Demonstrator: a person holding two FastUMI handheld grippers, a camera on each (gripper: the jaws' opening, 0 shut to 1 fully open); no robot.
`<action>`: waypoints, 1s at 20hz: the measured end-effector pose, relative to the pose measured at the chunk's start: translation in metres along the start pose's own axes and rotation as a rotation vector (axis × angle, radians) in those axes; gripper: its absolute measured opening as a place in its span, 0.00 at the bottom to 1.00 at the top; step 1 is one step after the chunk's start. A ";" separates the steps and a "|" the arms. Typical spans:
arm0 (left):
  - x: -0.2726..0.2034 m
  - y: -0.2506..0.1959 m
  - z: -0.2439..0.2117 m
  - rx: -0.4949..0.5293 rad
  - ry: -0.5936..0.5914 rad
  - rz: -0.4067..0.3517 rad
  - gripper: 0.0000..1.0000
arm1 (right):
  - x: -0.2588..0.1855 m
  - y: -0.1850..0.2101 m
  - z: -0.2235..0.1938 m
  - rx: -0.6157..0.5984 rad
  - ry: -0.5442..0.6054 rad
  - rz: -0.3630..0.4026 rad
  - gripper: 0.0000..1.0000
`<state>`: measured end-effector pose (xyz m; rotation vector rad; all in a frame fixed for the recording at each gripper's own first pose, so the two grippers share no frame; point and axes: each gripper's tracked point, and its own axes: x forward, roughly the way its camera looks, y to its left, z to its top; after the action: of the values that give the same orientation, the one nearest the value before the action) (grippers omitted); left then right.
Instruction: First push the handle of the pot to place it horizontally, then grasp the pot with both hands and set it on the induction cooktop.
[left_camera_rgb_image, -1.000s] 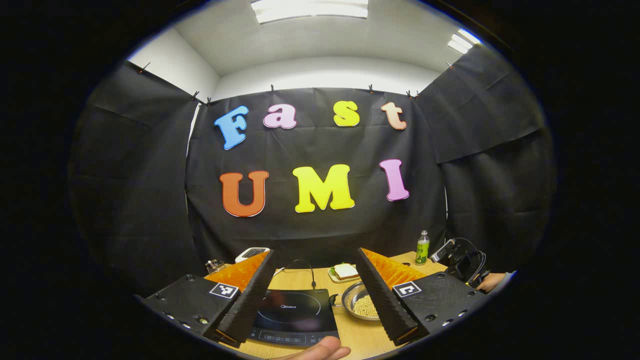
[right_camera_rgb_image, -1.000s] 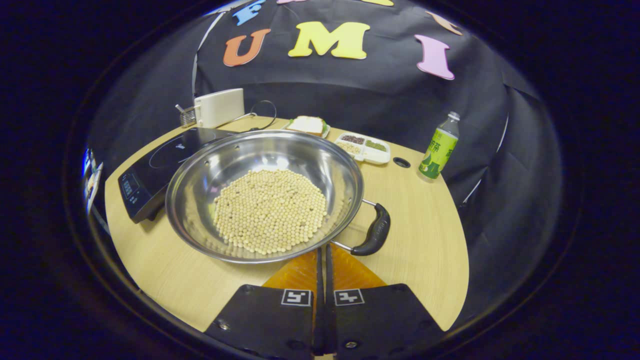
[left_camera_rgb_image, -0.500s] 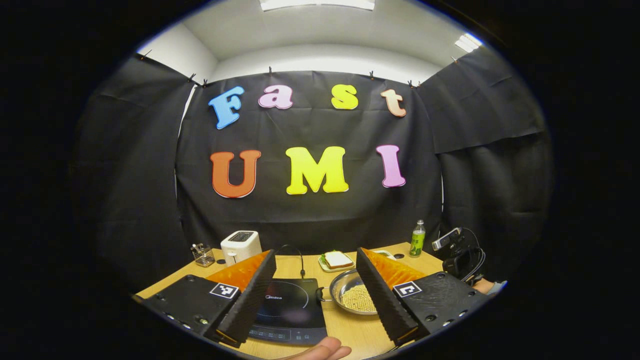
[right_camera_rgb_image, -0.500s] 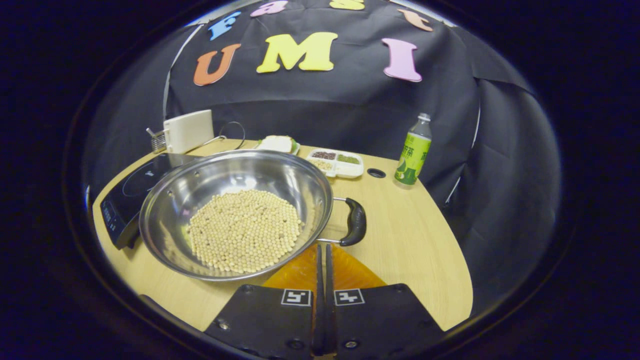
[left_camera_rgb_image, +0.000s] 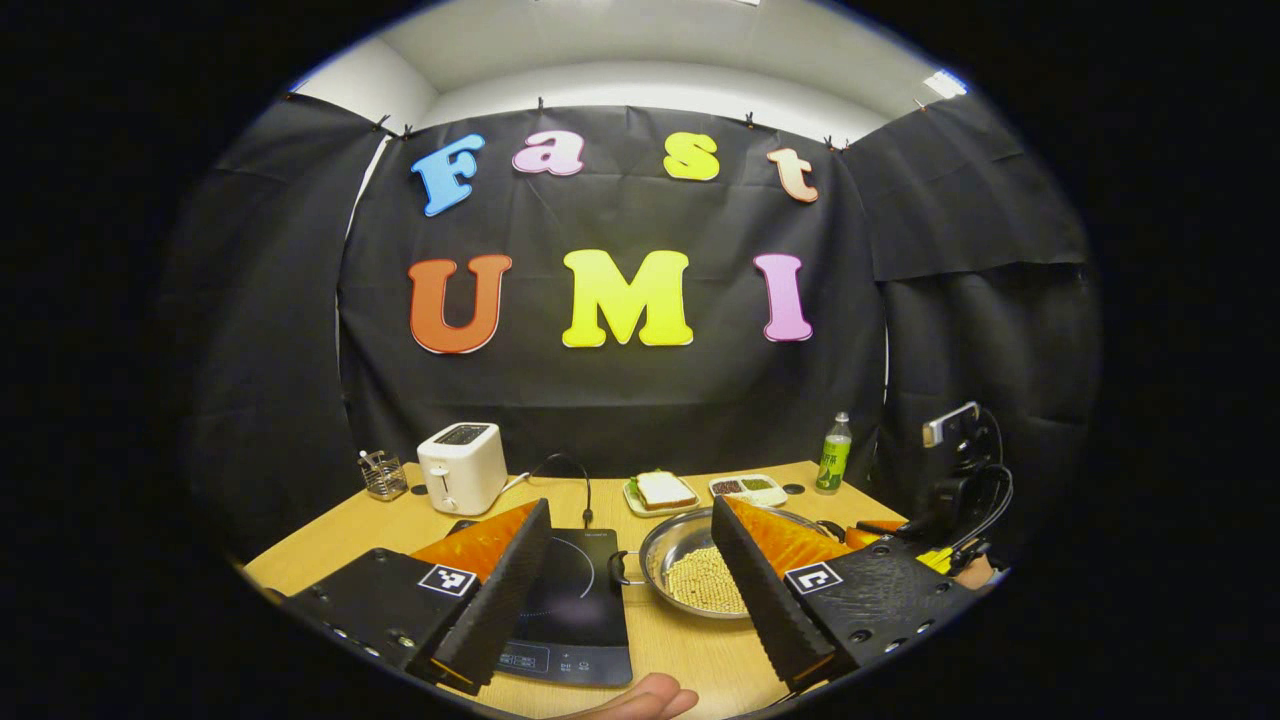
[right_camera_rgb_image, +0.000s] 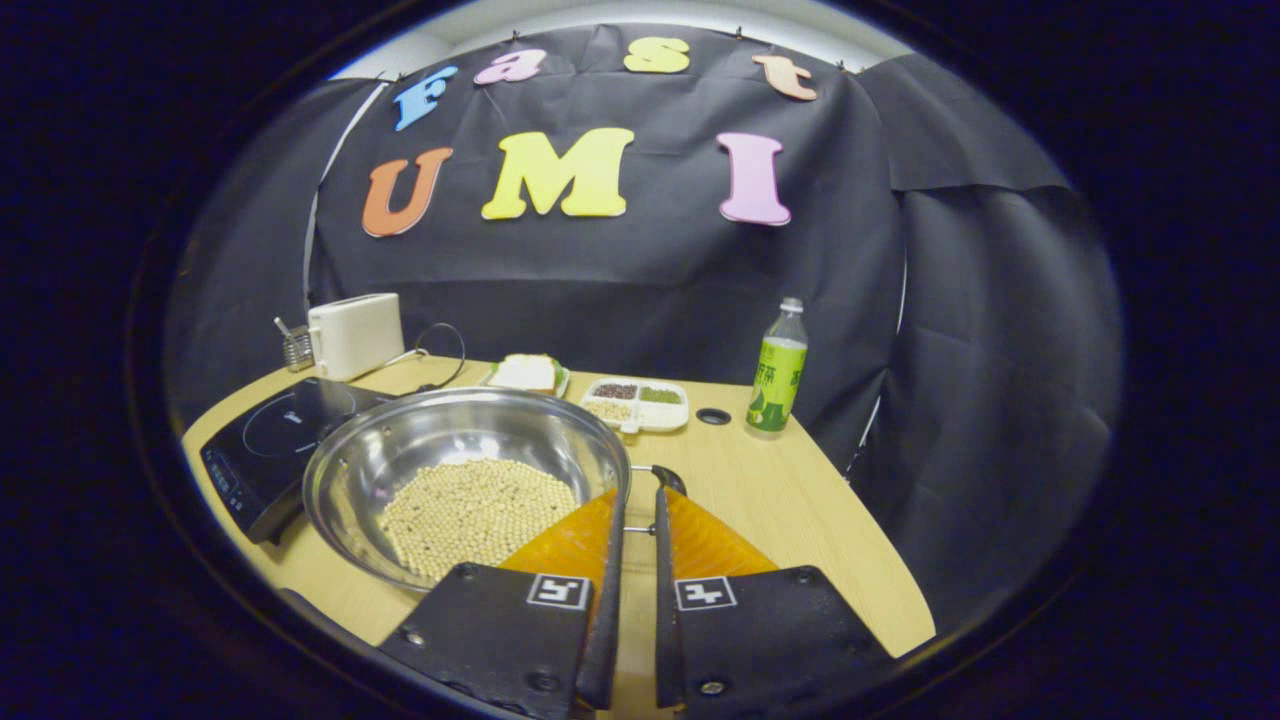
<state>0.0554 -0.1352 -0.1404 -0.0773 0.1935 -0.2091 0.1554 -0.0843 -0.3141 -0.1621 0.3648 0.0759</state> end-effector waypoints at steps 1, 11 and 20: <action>0.005 0.001 -0.004 -0.003 0.011 0.003 0.96 | -0.003 -0.002 0.005 -0.005 -0.007 -0.014 0.21; 0.060 0.008 -0.059 -0.083 0.133 0.023 0.96 | -0.020 0.006 0.035 0.071 0.034 -0.017 1.00; 0.117 0.007 -0.123 -0.072 0.321 0.010 0.95 | 0.010 0.010 0.026 0.063 0.130 -0.017 1.00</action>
<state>0.1444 -0.1604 -0.2830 -0.1141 0.5216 -0.2039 0.1727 -0.0696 -0.2956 -0.1077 0.4949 0.0367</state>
